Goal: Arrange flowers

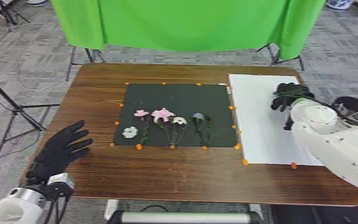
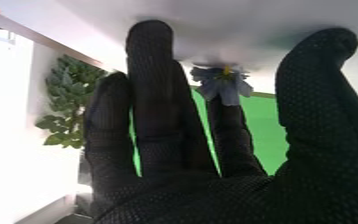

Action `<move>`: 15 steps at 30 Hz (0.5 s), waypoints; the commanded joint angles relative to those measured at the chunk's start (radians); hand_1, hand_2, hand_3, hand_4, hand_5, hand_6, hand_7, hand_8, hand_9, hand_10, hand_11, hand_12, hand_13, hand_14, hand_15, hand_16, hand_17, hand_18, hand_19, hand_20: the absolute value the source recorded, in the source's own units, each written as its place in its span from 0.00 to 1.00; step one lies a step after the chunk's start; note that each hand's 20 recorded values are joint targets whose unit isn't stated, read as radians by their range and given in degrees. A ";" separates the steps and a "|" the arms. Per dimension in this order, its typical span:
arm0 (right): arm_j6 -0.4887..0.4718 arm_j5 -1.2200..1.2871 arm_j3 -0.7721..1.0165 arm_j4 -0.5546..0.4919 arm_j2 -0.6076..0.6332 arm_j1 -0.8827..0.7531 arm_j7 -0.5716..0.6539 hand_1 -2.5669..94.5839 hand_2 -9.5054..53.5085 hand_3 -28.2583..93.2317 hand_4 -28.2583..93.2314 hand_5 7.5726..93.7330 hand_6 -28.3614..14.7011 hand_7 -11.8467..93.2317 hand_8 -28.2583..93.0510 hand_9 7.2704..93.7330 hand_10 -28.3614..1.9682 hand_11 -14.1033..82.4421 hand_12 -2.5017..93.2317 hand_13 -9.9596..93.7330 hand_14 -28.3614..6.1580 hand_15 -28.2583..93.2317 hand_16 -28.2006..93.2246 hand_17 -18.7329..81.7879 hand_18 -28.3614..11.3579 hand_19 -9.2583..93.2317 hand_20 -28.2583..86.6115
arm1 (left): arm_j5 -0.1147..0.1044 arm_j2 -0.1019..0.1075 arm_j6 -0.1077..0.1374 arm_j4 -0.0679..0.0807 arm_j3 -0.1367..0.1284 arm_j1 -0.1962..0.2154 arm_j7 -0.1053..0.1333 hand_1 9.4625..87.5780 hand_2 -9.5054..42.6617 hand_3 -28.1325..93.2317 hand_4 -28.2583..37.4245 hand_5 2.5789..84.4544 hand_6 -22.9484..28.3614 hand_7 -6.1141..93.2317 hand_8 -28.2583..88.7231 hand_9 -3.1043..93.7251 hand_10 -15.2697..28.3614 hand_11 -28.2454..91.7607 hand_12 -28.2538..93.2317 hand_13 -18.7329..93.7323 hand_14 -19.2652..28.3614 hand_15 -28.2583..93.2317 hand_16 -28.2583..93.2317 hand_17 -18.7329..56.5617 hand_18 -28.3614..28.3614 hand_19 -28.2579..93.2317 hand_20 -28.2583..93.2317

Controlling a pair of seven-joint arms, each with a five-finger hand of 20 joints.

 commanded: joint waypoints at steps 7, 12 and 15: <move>0.051 -0.079 -0.016 -0.006 -0.003 -0.001 -0.038 0.50 0.00 0.90 0.00 0.64 0.77 0.61 0.22 0.92 0.81 0.27 0.44 0.82 0.72 0.75 0.46 0.51 0.22 0.92 0.65 | 0.007 -0.012 -0.018 0.015 0.009 0.010 -0.039 0.21 0.21 0.81 0.06 0.31 0.52 0.27 0.15 0.29 0.64 0.41 0.35 0.35 0.76 0.49 0.23 0.12 0.91 0.60 0.29; 0.074 -0.088 0.020 -0.039 0.006 -0.041 -0.055 0.52 0.00 0.93 0.00 0.74 0.77 0.59 0.22 0.99 0.87 0.26 0.47 0.87 0.77 0.75 0.48 0.55 0.22 0.95 0.65 | 0.007 -0.012 -0.015 0.012 0.007 0.016 -0.033 0.21 0.21 0.81 0.06 0.32 0.52 0.27 0.15 0.29 0.65 0.41 0.35 0.35 0.76 0.49 0.23 0.12 0.91 0.60 0.29; 0.096 -0.109 0.081 -0.105 0.010 -0.096 -0.085 0.51 0.00 0.93 0.00 0.75 0.76 0.59 0.22 1.00 0.87 0.26 0.47 0.88 0.77 0.75 0.48 0.55 0.21 0.96 0.65 | 0.007 -0.013 -0.015 0.011 0.004 0.018 -0.031 0.21 0.21 0.81 0.06 0.32 0.52 0.27 0.15 0.29 0.65 0.41 0.35 0.35 0.76 0.49 0.23 0.12 0.91 0.60 0.29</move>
